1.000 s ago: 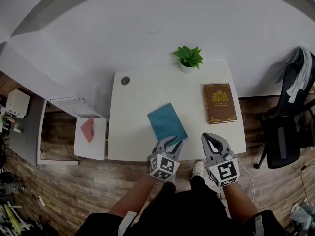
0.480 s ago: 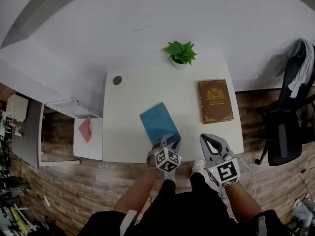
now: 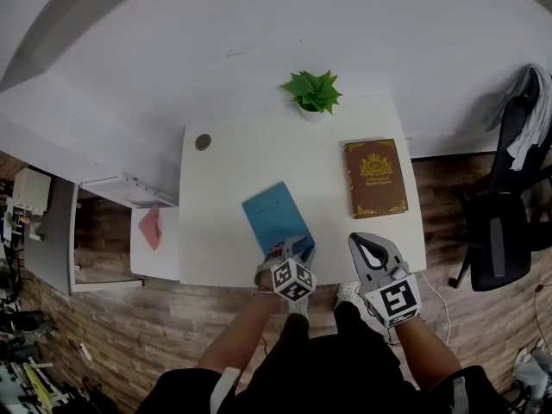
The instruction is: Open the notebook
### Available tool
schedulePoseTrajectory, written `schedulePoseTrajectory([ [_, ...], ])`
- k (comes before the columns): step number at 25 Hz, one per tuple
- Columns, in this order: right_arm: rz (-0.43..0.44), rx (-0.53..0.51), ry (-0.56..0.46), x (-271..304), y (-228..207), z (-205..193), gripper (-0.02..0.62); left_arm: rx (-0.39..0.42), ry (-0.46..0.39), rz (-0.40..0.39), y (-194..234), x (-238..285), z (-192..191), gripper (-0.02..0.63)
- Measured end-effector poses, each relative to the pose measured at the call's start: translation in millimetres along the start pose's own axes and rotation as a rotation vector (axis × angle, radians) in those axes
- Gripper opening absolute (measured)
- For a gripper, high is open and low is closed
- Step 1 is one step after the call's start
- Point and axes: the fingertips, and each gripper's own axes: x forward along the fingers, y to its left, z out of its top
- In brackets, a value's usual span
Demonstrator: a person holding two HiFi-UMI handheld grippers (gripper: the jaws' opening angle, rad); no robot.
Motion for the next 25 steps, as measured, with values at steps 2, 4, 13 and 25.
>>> schedulePoseTrajectory([
  [2,0.007,0.002,-0.001,1.8,2.9,-0.3,0.002,0.006,0.003,0.001,-0.2,0.9,0.1,0.120],
  [4,0.011,0.001,-0.006,3.3,5.5,1.2,0.002,-0.003,0.008,-0.004,0.4,1.6,0.2,0.117],
  [13,0.019,-0.015,-0.012,-0.2,14.6,6.8,0.002,-0.082,-0.114,0.042,3.9,-29.3,14.6,0.014],
  [25,0.090,-0.038,-0.029,17.8,52.2,22.5,0.002,-0.395,-0.425,0.243,42.9,-128.1,12.9,0.008],
])
